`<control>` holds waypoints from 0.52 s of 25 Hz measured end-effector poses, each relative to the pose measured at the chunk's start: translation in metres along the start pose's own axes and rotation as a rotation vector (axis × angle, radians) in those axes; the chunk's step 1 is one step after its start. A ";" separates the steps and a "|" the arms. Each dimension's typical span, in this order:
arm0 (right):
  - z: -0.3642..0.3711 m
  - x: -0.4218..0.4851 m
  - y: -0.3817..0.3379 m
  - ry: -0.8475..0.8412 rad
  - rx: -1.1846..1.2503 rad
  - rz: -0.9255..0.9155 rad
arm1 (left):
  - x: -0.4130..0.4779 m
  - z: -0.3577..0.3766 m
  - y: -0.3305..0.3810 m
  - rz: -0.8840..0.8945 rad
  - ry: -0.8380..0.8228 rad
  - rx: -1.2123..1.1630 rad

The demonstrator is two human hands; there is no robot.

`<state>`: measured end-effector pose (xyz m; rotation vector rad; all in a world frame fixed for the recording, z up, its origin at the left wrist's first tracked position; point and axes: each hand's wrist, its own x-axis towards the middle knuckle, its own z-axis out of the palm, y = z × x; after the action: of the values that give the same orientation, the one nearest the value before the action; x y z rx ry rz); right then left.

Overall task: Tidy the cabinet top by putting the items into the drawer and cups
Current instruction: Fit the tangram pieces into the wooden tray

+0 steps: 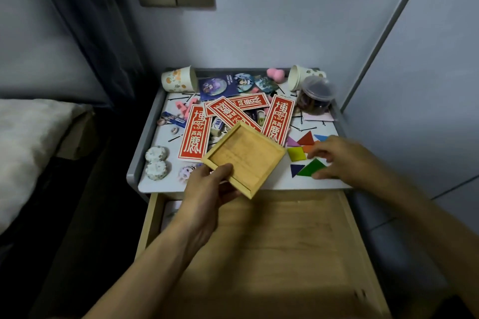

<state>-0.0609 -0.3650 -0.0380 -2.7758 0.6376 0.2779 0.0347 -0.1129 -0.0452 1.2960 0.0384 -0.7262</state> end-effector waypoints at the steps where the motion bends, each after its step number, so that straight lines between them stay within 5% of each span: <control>1: 0.007 0.002 0.006 -0.057 -0.011 -0.002 | 0.001 0.001 -0.001 -0.005 -0.008 0.007; 13: 0.013 0.019 0.019 -0.036 0.147 0.114 | 0.007 0.001 -0.007 -0.019 -0.052 -0.007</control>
<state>-0.0540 -0.3844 -0.0592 -2.5929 0.7765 0.2920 0.0362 -0.1174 -0.0540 1.2711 0.0105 -0.7752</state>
